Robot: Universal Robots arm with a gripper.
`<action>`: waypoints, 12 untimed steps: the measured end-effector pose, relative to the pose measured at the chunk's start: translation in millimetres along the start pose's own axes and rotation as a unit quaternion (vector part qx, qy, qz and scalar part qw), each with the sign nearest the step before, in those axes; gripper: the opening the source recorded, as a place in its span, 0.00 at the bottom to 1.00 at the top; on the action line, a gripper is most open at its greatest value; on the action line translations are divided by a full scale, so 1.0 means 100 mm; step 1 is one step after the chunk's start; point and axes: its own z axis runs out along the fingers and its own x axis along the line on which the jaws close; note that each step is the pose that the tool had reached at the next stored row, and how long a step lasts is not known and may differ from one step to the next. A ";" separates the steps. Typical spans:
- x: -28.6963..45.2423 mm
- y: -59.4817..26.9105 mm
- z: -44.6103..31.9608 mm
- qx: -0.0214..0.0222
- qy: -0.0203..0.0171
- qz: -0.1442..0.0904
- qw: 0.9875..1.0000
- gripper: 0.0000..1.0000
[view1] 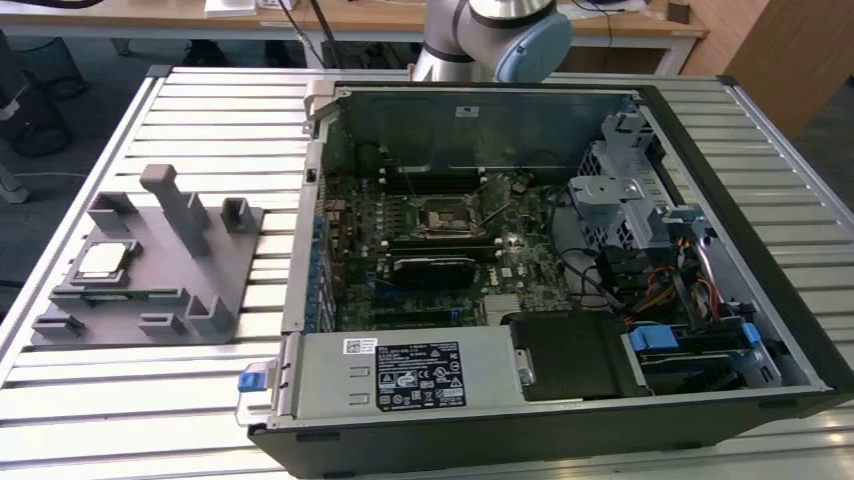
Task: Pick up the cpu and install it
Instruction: 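Pick up the cpu and move it towards the insertion slot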
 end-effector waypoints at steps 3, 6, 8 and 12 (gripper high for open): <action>0.001 -0.002 0.054 0.000 0.000 0.000 1.000 0.58; 0.001 -0.004 0.110 0.000 0.000 0.000 1.000 0.58; 0.002 -0.006 0.145 0.000 0.000 0.000 1.000 0.58; 0.003 -0.008 0.218 0.000 0.000 0.000 1.000 0.58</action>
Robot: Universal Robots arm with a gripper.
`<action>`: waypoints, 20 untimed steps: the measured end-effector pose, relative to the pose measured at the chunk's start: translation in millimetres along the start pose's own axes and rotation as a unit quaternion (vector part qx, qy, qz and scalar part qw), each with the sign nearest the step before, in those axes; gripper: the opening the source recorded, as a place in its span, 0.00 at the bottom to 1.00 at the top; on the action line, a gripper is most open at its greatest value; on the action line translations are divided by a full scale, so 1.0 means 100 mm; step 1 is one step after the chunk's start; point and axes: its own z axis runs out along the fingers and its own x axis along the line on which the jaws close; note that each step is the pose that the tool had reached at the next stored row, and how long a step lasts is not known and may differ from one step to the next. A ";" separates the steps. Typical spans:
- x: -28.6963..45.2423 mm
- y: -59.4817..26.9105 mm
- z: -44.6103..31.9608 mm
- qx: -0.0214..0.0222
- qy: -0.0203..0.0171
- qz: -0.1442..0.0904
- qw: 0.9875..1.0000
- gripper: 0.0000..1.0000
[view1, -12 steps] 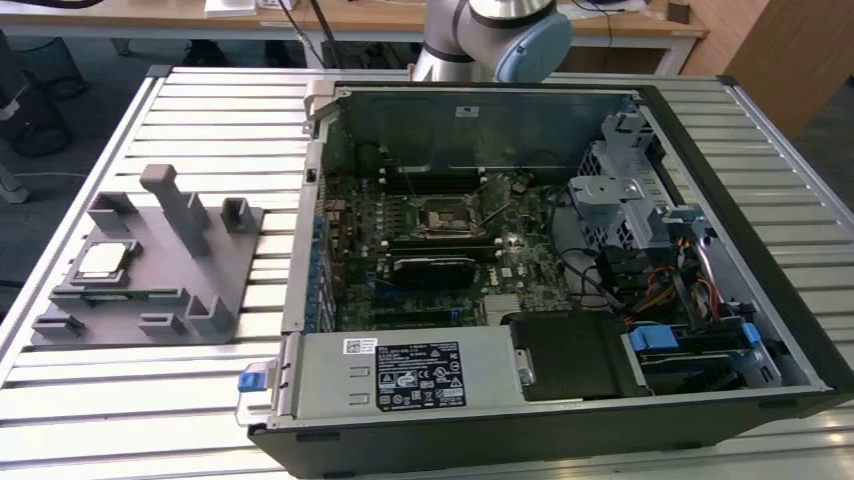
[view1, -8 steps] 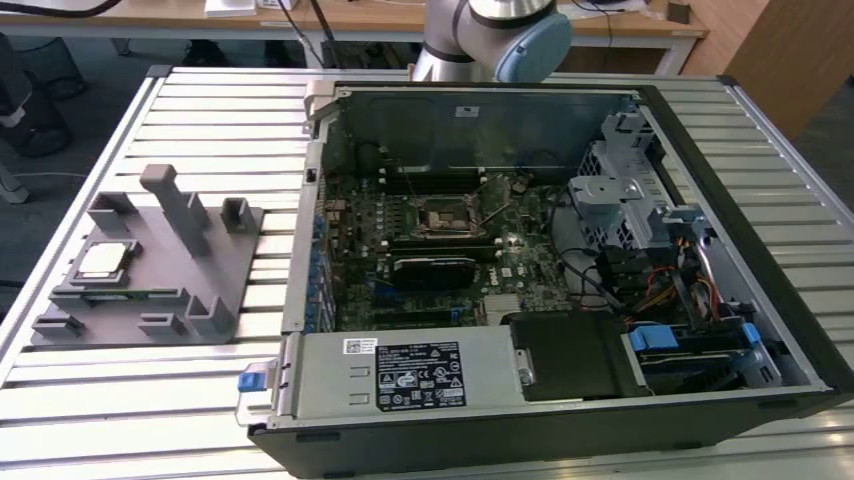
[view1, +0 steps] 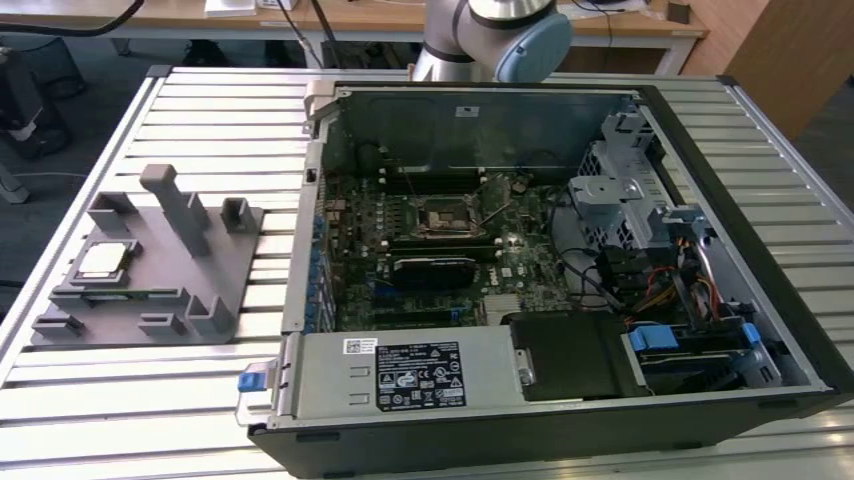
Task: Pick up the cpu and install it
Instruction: 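Pick up the cpu and move it towards the insertion slot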
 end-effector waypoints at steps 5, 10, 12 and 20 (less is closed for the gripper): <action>0.001 -0.003 0.090 0.000 0.000 0.000 1.000 0.58; 0.002 -0.007 0.181 0.000 0.000 0.000 1.000 0.58; 0.002 -0.008 0.217 0.000 0.000 0.000 1.000 0.58; 0.004 -0.013 0.362 0.000 0.000 0.000 1.000 0.58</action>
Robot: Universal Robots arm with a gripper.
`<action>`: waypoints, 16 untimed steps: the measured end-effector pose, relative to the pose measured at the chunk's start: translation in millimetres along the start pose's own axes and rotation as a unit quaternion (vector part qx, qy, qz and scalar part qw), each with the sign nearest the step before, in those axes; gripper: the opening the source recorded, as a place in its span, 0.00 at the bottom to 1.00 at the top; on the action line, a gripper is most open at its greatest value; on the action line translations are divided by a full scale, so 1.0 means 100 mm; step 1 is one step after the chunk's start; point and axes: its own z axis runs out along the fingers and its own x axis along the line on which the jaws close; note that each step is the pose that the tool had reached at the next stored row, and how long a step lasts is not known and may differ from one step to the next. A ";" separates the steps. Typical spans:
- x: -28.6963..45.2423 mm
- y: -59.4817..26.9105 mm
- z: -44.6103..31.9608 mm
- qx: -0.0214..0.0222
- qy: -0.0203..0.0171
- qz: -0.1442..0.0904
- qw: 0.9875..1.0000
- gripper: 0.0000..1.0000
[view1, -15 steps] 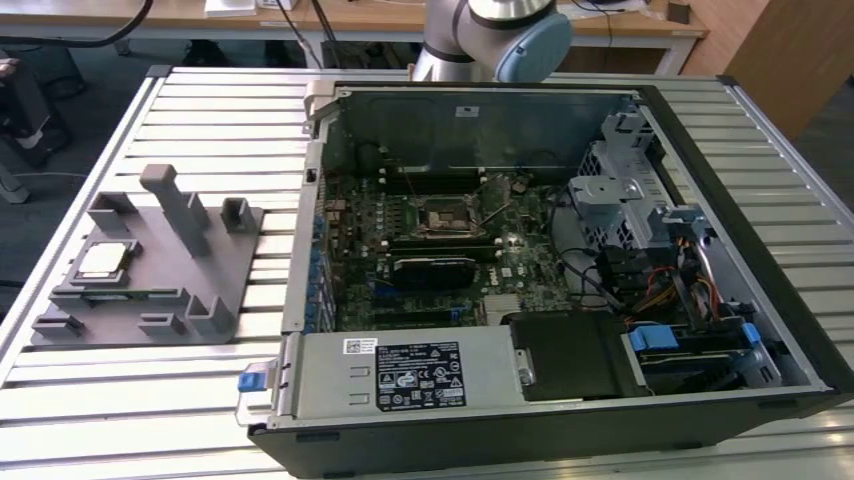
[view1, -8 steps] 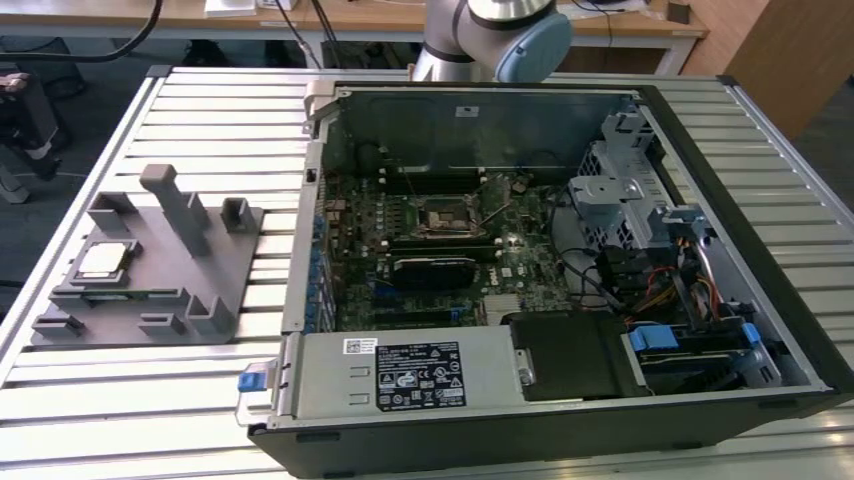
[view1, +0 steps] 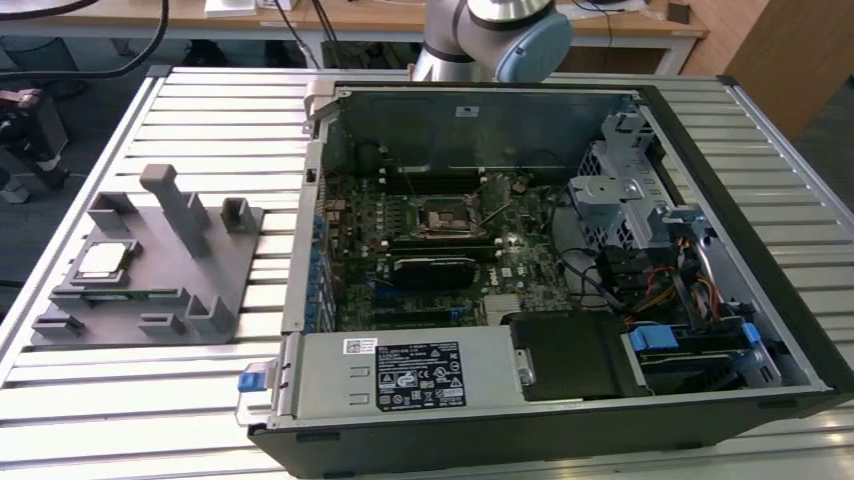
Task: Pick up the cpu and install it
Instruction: 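Pick up the cpu and move it towards the insertion slot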
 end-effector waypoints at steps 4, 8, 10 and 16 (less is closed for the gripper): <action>0.000 -0.002 0.074 0.000 0.000 0.000 1.000 0.58; 0.001 -0.005 0.147 0.000 0.000 0.000 1.000 0.58; 0.002 -0.007 0.183 0.000 0.000 0.000 1.000 0.58; 0.003 -0.011 0.292 0.000 0.000 0.000 1.000 0.58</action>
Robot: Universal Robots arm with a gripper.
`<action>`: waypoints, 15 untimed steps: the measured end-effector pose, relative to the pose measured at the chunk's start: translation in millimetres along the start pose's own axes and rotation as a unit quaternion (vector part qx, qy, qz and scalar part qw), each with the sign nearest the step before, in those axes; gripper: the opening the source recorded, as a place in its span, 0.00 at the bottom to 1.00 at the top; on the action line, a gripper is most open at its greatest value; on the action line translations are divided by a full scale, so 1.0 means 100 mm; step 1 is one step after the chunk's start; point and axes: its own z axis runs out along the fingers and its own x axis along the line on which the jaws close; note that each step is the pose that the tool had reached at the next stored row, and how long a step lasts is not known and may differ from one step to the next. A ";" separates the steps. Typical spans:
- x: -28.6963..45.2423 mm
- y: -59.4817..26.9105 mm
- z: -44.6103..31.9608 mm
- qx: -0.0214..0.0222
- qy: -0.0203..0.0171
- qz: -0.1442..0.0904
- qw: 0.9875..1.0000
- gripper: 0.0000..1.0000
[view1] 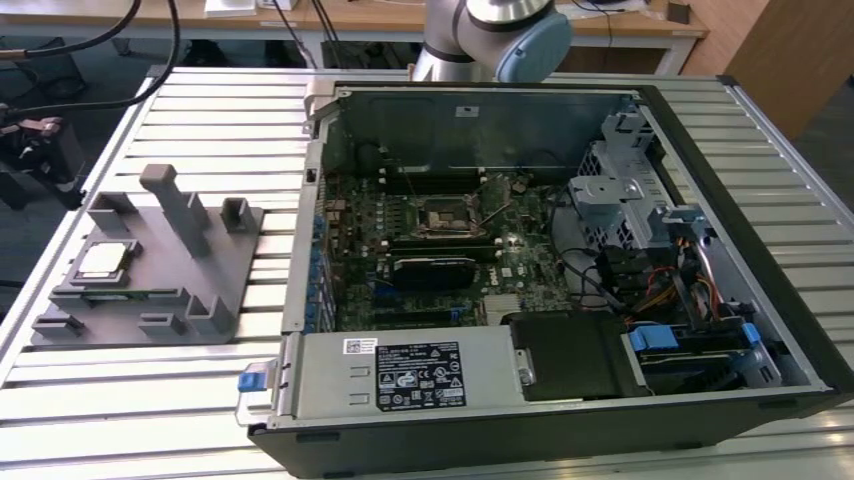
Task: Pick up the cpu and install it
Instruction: 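Pick up the cpu and move it towards the insertion slot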
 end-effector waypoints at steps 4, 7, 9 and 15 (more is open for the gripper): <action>0.001 -0.003 0.073 0.000 0.000 0.000 1.000 0.58; 0.001 -0.005 0.127 0.000 0.000 0.000 1.000 0.58; 0.002 -0.006 0.163 0.000 0.000 0.000 1.000 0.58; 0.004 -0.005 0.141 0.000 0.000 0.000 1.000 0.58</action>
